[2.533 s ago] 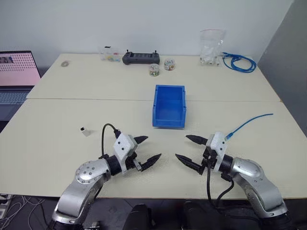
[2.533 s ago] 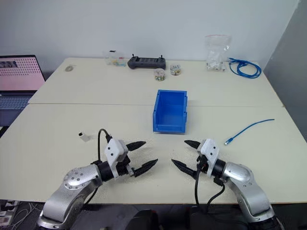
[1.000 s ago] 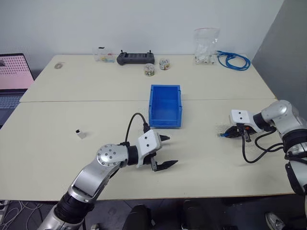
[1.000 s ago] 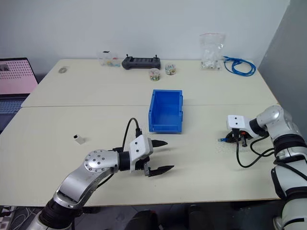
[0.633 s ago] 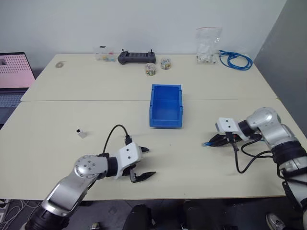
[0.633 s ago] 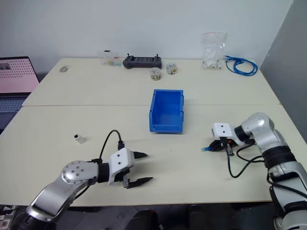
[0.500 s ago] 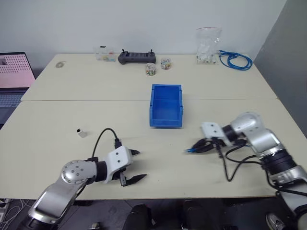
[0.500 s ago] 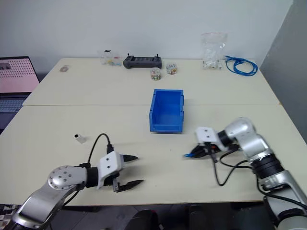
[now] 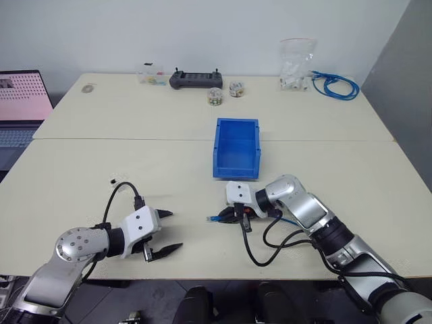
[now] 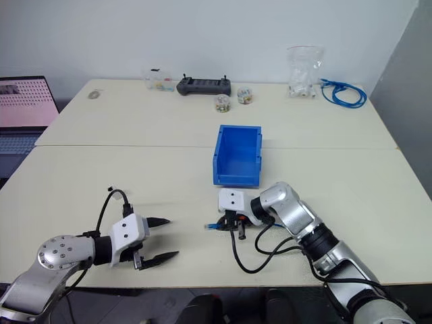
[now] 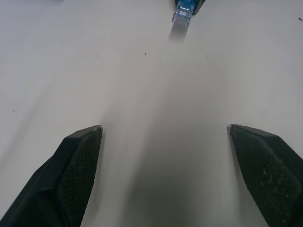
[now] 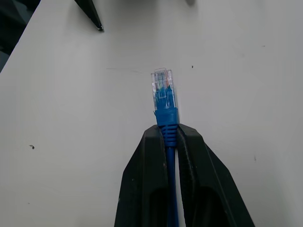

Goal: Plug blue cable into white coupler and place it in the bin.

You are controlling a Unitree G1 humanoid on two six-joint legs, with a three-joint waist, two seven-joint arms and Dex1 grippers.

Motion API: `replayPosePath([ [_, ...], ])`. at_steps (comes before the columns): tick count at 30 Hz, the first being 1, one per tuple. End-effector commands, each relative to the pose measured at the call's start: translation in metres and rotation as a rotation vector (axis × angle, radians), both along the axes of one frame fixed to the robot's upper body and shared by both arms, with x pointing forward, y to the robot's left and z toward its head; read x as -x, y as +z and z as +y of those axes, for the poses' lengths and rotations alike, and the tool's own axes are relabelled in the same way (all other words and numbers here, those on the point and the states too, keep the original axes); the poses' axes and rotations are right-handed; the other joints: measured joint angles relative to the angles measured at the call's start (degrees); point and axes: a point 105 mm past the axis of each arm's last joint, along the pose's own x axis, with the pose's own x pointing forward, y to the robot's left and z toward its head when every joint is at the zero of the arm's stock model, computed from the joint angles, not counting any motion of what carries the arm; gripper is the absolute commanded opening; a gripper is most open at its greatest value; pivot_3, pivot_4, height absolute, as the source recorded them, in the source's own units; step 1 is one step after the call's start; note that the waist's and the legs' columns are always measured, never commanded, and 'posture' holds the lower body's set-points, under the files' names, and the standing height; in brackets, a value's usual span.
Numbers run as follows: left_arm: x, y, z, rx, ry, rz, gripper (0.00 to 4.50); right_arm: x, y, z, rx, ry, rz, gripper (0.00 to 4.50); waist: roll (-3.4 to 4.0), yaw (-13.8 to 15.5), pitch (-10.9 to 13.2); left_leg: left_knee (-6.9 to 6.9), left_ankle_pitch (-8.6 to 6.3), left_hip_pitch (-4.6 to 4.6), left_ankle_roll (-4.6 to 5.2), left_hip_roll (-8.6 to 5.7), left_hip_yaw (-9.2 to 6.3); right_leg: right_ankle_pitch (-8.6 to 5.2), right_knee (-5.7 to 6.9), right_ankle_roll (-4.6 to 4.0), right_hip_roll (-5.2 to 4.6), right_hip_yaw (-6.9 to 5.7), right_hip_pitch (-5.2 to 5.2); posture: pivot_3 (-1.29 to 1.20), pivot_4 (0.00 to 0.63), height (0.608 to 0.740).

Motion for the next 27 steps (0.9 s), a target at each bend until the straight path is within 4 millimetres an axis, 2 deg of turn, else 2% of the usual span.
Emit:
replayPosePath([
  [1,-0.004,0.004,-0.006,0.006,-0.032,-0.032,4.50,-0.005,0.003,0.002,-0.003,-0.003,-0.021,1.05,0.00,-0.1,0.0,0.00,0.00,0.00,0.00,0.00,0.00,0.00,0.00,0.00,0.00,0.00,0.00,0.00,0.150,0.740],
  [7,-0.007,0.001,-0.020,0.032,-0.089,-0.029,4.50,-0.003,0.012,0.003,-0.051,-0.013,-0.004,2.38,0.00,-0.2,0.0,0.01,0.00,0.00,0.00,0.00,0.02,0.01,0.02,-0.01,0.00,0.01,0.00,0.00,0.150,0.740],
  [10,-0.009,-0.001,-0.028,0.045,-0.109,-0.030,4.50,0.002,0.026,-0.001,-0.100,-0.022,0.016,3.06,0.00,-0.1,0.0,0.01,0.00,-0.01,0.00,0.00,0.01,0.01,0.02,-0.01,0.00,0.00,0.00,0.00,0.150,0.740],
  [15,-0.017,-0.005,-0.042,0.058,-0.152,-0.038,4.50,0.019,0.051,-0.025,-0.219,-0.079,0.037,4.17,-0.01,0.2,0.0,0.02,0.00,-0.07,0.00,-0.02,-0.02,0.01,-0.01,-0.01,-0.01,0.00,-0.01,0.00,0.150,0.740],
  [20,-0.032,-0.009,-0.054,0.060,-0.199,-0.056,4.50,0.038,0.050,-0.056,-0.255,-0.222,0.052,4.17,-0.03,1.1,0.0,0.03,0.00,-0.06,0.00,-0.04,-0.04,0.02,-0.02,0.00,-0.03,-0.03,0.04,0.00,0.150,0.740],
  [27,-0.043,-0.020,-0.061,0.022,-0.258,-0.042,4.50,0.061,0.050,-0.069,-0.286,-0.313,0.099,4.17,0.00,1.1,-0.1,0.04,0.00,0.03,0.01,-0.04,-0.01,-0.04,-0.03,0.11,0.00,-0.02,0.13,0.00,0.150,0.740],
])
